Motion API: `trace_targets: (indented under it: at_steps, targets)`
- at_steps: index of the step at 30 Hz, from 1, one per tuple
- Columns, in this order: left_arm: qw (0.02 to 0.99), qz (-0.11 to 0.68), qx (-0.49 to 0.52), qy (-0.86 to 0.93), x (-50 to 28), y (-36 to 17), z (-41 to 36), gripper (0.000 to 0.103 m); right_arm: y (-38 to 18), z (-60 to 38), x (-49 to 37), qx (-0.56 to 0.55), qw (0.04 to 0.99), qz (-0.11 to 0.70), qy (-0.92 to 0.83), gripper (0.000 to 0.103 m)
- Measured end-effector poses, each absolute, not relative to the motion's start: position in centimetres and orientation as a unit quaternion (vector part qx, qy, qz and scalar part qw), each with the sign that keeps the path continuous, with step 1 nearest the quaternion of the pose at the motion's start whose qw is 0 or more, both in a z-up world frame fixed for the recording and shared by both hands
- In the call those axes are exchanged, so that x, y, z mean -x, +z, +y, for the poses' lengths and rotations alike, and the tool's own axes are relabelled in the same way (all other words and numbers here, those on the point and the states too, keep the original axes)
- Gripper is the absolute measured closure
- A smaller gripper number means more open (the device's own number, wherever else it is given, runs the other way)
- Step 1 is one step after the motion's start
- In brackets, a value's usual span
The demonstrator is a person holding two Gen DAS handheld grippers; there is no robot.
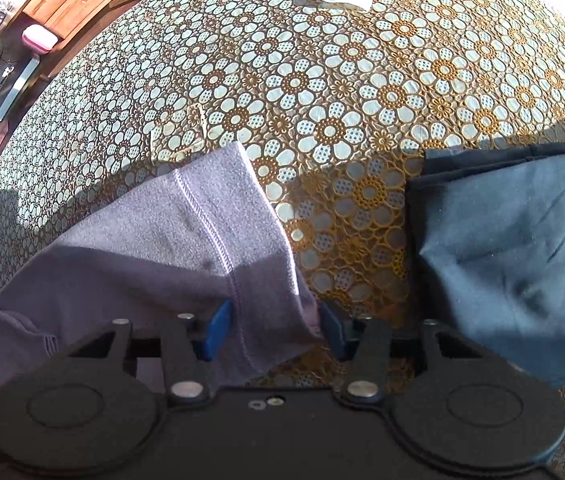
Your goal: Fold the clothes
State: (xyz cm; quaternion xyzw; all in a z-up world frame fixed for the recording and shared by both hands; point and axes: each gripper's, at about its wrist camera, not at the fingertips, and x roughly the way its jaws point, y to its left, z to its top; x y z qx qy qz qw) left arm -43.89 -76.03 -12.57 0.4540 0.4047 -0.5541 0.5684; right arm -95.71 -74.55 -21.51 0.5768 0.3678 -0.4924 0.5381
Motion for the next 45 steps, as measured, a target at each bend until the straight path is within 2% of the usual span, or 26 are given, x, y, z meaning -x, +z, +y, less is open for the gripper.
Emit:
trace_targets:
  at_steps: [10,18,22,26,29,35,39,45]
  targets:
    - [0.566,0.393,-0.461,-0.560,44.8,-11.4,-76.6,0.034,-20.4,-74.6,91.3,-0.515,0.517,0.426,-0.535,0.000]
    - [0.498,0.388,-0.495,-0.597,45.9,-15.4,-76.4,0.034,-15.6,-72.6,88.5,-0.461,0.562,0.409,-0.552,0.000]
    - [0.455,0.323,-0.530,-0.639,47.0,-16.3,-75.3,0.034,-12.0,-71.2,84.3,-0.413,0.618,0.411,-0.529,0.000]
    - [0.400,0.237,-0.557,-0.689,48.7,-16.4,-73.6,0.034,-11.0,-70.1,78.0,-0.384,0.667,0.422,-0.480,0.000]
    - [0.386,0.218,-0.568,-0.693,48.6,-16.9,-73.1,0.034,-11.5,-68.9,73.0,-0.359,0.695,0.436,-0.446,0.000]
    - [0.389,0.239,-0.557,-0.694,46.4,-17.2,-72.4,0.034,-14.8,-66.2,64.6,-0.323,0.720,0.476,-0.388,0.000]
    - [0.373,0.223,-0.557,-0.708,45.6,-17.0,-71.5,0.034,-18.6,-66.2,63.7,-0.328,0.705,0.497,-0.386,0.000]
    - [0.325,0.200,-0.557,-0.737,45.2,-17.2,-69.5,0.034,-17.8,-66.9,64.9,-0.357,0.714,0.466,-0.383,0.000]
